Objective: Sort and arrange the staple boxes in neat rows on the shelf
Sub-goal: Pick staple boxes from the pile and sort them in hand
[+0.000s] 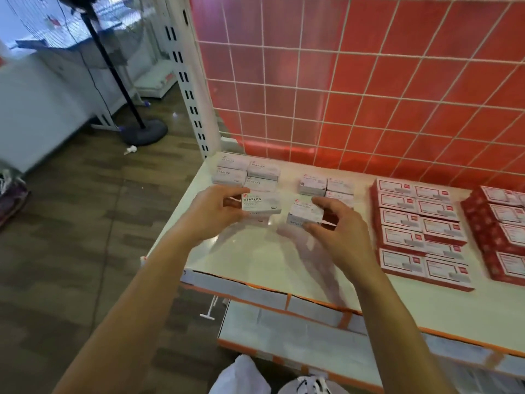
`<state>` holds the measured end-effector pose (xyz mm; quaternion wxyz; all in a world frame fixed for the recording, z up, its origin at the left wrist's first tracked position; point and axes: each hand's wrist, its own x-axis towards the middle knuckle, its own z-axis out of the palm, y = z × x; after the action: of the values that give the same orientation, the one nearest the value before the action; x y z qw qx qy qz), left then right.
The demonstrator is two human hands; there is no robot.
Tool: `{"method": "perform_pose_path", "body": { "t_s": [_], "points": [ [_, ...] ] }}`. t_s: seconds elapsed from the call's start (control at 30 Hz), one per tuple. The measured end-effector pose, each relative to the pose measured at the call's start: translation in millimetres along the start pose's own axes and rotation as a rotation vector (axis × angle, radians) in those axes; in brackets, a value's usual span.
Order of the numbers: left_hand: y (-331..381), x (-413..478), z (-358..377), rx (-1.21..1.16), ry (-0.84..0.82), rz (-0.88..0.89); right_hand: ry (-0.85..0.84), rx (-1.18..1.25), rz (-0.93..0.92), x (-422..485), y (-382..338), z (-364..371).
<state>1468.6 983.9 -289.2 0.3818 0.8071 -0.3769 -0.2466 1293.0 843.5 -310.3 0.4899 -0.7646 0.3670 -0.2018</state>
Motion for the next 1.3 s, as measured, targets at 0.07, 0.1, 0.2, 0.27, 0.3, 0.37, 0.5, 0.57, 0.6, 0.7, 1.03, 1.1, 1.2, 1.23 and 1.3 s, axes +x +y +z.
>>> {"method": "perform_pose_path", "body": {
  "t_s": [0.07,0.1,0.2,0.27,0.3,0.37,0.5,0.57,0.6,0.7,1.03,1.1,1.2,1.23,1.3],
  "points": [
    [-10,2,-15,0.013,-0.001,0.010,0.007,0.005,0.005,3,-4,14],
    [-15,3,-22,0.022,-0.003,0.012,0.010,0.003,0.006,4,-5,21],
    [-30,8,-41,0.081,-0.002,0.016,0.023,-0.016,0.015,6,-9,38],
    [-39,13,-52,0.121,0.007,0.015,0.031,-0.028,0.024,6,-10,47],
    [-44,16,-57,0.130,0.017,0.013,0.034,-0.029,0.031,6,-10,51],
    [-53,22,-64,0.148,0.026,0.013,0.046,-0.025,0.052,6,-10,58],
    [-68,34,-70,0.167,-0.020,0.008,0.065,-0.055,0.075,5,-11,65],
    [-76,39,-70,0.138,-0.044,0.002,0.074,-0.054,0.083,5,-12,67],
    [-80,41,-69,0.110,-0.050,-0.006,0.081,-0.055,0.088,5,-13,68],
    [-88,47,-67,0.029,-0.049,-0.032,0.096,-0.061,0.101,4,-14,70],
    [-95,57,-57,-0.167,0.077,-0.100,0.123,-0.071,0.119,3,-16,74],
    [-93,56,-56,-0.138,0.095,-0.101,0.122,-0.075,0.121,3,-17,75],
    [-89,53,-53,-0.065,0.115,-0.082,0.118,-0.073,0.117,3,-16,76],
    [-88,52,-52,-0.049,0.124,-0.077,0.118,-0.067,0.119,3,-16,76],
    [-86,51,-49,-0.033,0.145,-0.075,0.118,-0.046,0.126,3,-14,76]
  ]
}}
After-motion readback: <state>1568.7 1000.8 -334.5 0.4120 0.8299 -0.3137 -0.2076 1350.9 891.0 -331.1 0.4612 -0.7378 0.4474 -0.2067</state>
